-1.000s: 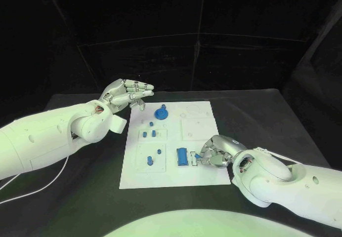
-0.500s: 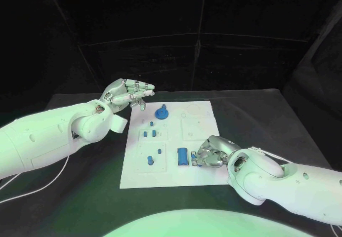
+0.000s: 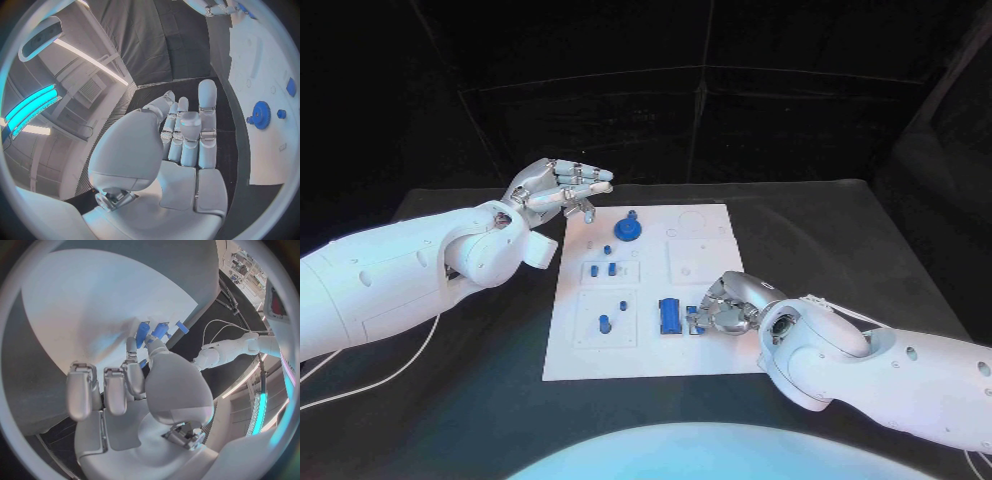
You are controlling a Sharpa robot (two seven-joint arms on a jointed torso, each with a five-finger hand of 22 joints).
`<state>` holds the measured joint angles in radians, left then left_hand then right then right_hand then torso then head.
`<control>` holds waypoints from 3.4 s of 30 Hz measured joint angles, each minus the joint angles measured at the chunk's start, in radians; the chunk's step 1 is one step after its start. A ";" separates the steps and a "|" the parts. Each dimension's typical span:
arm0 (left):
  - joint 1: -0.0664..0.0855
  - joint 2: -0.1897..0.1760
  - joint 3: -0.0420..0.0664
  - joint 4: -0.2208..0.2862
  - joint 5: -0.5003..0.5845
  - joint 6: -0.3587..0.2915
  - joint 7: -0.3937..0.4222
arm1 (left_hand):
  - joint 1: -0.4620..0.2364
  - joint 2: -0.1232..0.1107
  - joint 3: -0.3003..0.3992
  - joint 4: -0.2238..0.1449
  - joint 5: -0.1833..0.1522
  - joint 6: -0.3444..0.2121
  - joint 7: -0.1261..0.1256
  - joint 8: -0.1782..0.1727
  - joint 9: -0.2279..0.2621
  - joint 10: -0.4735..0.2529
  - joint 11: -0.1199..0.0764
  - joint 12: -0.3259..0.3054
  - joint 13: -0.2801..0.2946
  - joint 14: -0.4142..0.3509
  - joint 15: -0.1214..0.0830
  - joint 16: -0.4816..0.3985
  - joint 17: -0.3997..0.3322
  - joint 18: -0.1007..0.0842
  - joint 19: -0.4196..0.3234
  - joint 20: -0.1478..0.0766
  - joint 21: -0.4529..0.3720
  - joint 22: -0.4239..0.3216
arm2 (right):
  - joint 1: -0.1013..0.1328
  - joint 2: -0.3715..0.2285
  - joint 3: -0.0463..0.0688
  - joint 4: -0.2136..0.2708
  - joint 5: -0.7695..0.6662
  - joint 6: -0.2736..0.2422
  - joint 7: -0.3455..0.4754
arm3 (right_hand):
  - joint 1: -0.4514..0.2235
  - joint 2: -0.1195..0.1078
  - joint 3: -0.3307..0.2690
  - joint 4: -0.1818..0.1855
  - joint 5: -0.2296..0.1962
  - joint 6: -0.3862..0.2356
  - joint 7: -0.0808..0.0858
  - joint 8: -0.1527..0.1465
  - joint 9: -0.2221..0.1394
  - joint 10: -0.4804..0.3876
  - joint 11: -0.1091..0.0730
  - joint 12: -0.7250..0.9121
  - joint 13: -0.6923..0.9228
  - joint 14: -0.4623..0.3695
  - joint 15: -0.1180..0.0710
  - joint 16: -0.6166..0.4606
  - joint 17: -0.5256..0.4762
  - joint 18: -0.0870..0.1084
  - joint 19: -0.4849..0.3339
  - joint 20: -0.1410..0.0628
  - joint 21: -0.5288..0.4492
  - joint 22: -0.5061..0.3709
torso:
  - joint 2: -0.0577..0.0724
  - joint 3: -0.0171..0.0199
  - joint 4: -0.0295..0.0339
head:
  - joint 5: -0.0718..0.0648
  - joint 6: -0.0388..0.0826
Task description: Assemble the parts on the task board
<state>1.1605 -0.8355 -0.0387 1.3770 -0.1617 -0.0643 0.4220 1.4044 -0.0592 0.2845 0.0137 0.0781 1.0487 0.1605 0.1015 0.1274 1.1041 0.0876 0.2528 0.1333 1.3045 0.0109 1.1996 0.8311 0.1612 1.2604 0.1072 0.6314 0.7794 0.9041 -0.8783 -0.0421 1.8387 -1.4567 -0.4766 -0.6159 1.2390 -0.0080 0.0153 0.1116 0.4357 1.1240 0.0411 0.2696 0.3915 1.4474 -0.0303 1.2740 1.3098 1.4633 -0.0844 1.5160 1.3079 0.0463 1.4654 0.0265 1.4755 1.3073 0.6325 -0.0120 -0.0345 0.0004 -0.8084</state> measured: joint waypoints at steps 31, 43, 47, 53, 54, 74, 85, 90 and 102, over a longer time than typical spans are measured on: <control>0.000 -0.001 0.000 0.001 0.000 0.010 -0.005 | 0.000 0.000 0.000 0.000 0.000 0.000 0.000 0.000 0.000 -0.004 0.004 0.000 0.001 -0.004 -0.004 0.000 -0.002 0.000 0.000 0.000 -0.004 -0.001 | 0.000 0.010 0.000 -0.009 -0.041 -0.006 -0.007 | -0.101 0.002 -0.097 0.130 -0.198 0.003 -0.003 0.046 0.053 0.007 0.000 0.012 0.000 0.004 -0.004 0.000 0.000 0.000 0.000 0.000 0.000 0.000 | 0.000 0.0002 -0.0009 | -0.001 -0.001; 0.000 -0.002 0.000 0.001 0.000 0.011 -0.006 | 0.000 0.000 0.000 0.000 0.000 0.000 0.000 0.000 0.000 -0.004 0.004 0.000 0.001 -0.004 -0.004 0.000 -0.002 0.000 0.000 0.000 -0.004 -0.001 | 0.000 -0.038 0.000 0.014 -0.034 -0.018 0.020 | -0.024 0.000 -0.122 0.098 -0.194 -0.053 0.013 0.038 0.061 -0.003 0.010 -0.018 0.001 0.004 -0.003 -0.001 0.000 0.000 0.000 0.000 -0.003 0.000 | -0.002 0.0005 -0.0016 | 0.000 0.001; 0.000 -0.002 0.000 -0.001 0.000 0.011 -0.006 | 0.000 0.000 -0.003 0.003 0.000 0.000 0.000 0.000 0.000 -0.004 0.004 0.000 0.001 -0.006 -0.002 0.000 -0.007 0.000 0.000 0.000 -0.011 -0.005 | 0.011 -0.070 0.010 0.011 0.042 -0.037 0.108 | 0.012 -0.002 -0.135 0.090 -0.185 -0.121 0.042 -0.003 0.047 -0.057 0.034 -0.110 -0.017 0.001 0.017 -0.039 0.000 0.000 -0.012 0.012 -0.057 0.000 | -0.004 0.0005 -0.0016 | 0.000 0.010; 0.000 0.006 0.000 -0.015 0.000 0.005 -0.003 | -0.013 0.004 -0.021 0.015 0.000 -0.008 0.000 0.005 0.000 -0.019 0.011 0.011 0.002 -0.210 0.012 -0.199 -0.258 0.000 -0.113 0.014 -0.112 -0.062 | 0.092 -0.078 0.028 -0.090 0.320 -0.051 0.358 | 0.127 0.030 -0.132 0.048 -0.181 -0.178 0.078 -0.049 0.028 -0.286 0.063 -0.526 -0.299 -0.009 0.044 -0.247 -0.146 0.075 -0.192 0.039 -0.331 -0.328 | -0.010 -0.0006 -0.0005 | -0.008 0.040; 0.000 0.010 0.000 -0.021 0.001 0.003 -0.002 | -0.013 0.004 -0.024 0.018 0.000 -0.011 0.004 0.005 0.000 -0.022 0.014 0.011 0.001 -0.248 0.017 -0.245 -0.286 0.000 -0.148 0.020 -0.144 -0.080 | 0.106 -0.074 0.030 -0.116 0.377 -0.050 0.402 | 0.156 0.040 -0.120 0.036 -0.192 -0.180 0.079 -0.052 0.024 -0.338 0.068 -0.601 -0.352 -0.043 0.051 -0.324 -0.229 0.097 -0.257 0.042 -0.425 -0.439 | -0.013 -0.0011 0.0005 | -0.011 0.047; -0.037 0.156 0.000 -0.239 0.130 -0.124 0.039 | -0.016 0.007 -0.078 0.055 0.000 -0.084 0.002 -0.031 -0.062 -0.111 0.101 -0.188 -0.071 -0.373 0.152 -1.038 -0.696 0.025 -0.525 0.179 -0.566 -0.509 | 0.185 0.235 0.036 -0.709 1.075 0.146 0.975 | 0.275 0.036 -0.034 0.039 -0.235 -0.164 0.117 -0.204 -0.227 -0.348 0.166 -1.188 -1.212 -0.358 0.188 -1.418 -1.098 0.125 -0.466 0.191 -1.299 -1.126 | -0.089 -0.0168 0.0050 | -0.017 0.157; -0.048 0.186 0.000 -0.280 0.179 -0.189 0.051 | -0.041 0.025 -0.095 0.046 0.002 -0.112 0.002 -0.037 -0.067 -0.141 0.099 -0.193 -0.075 -0.385 0.154 -1.069 -0.714 0.025 -0.537 0.172 -0.566 -0.537 | 0.185 0.283 0.037 -0.794 1.128 0.195 1.024 | 0.236 0.033 -0.024 0.003 -0.236 -0.172 0.130 -0.208 -0.280 -0.351 0.163 -1.207 -1.251 -0.275 0.169 -1.445 -1.177 0.125 -0.387 0.169 -1.346 -1.183 | -0.103 -0.0098 0.0163 | -0.012 0.180; -0.052 0.179 0.001 -0.259 0.179 -0.195 0.048 | -0.288 0.045 -0.128 0.013 -0.041 -0.280 -0.025 -0.072 -0.100 -0.314 0.065 -0.226 -0.107 -0.550 0.123 -1.093 -0.737 0.001 -0.665 0.122 -0.601 -0.580 | 0.182 0.270 0.036 -0.772 1.129 0.188 1.022 | -0.033 0.020 -0.020 -0.023 -0.273 -0.344 0.101 -0.242 -0.311 -0.549 0.139 -1.245 -1.283 -0.490 0.124 -1.485 -1.201 0.115 -0.582 0.134 -1.370 -1.206 | -0.100 -0.0066 0.0190 | -0.008 0.188; -0.086 0.108 0.022 -0.005 0.177 -0.365 0.053 | -0.727 0.058 -0.188 -0.010 -0.070 -0.582 -0.106 -0.094 -0.123 -0.624 0.000 -0.246 -0.129 -0.847 0.044 -1.178 -0.817 -0.053 -0.899 0.032 -0.623 -0.659 | 0.160 0.172 0.039 -0.491 1.233 0.030 1.046 | -0.505 0.010 -0.016 -0.093 -0.337 -0.649 0.027 -0.262 -0.380 -0.902 0.054 -1.267 -1.305 -0.871 0.090 -1.507 -1.285 0.069 -0.928 0.071 -1.454 -1.289 | -0.089 0.0107 0.0334 | 0.000 0.208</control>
<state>1.0743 -0.7276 -0.0164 1.3717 0.0148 -0.4296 0.4745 0.6776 -0.0017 0.0962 0.0032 0.0078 0.4662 0.0545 0.0080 0.0041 0.4798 0.0878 0.0070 0.0042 0.4573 0.0545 0.0219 0.0140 0.1078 0.3612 0.1387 0.0081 0.1206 1.0645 -0.7064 -0.0035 1.3478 -0.2242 -0.4464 0.4299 0.7342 0.0019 -0.0002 0.0184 0.0988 0.4745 0.0685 0.0077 0.0113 0.5457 0.0239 0.0072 0.0045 0.5918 0.0055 0.0085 0.0226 0.1156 0.5376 0.0978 0.0211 0.0181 0.5434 -0.0012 -0.0012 -0.0001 -0.6000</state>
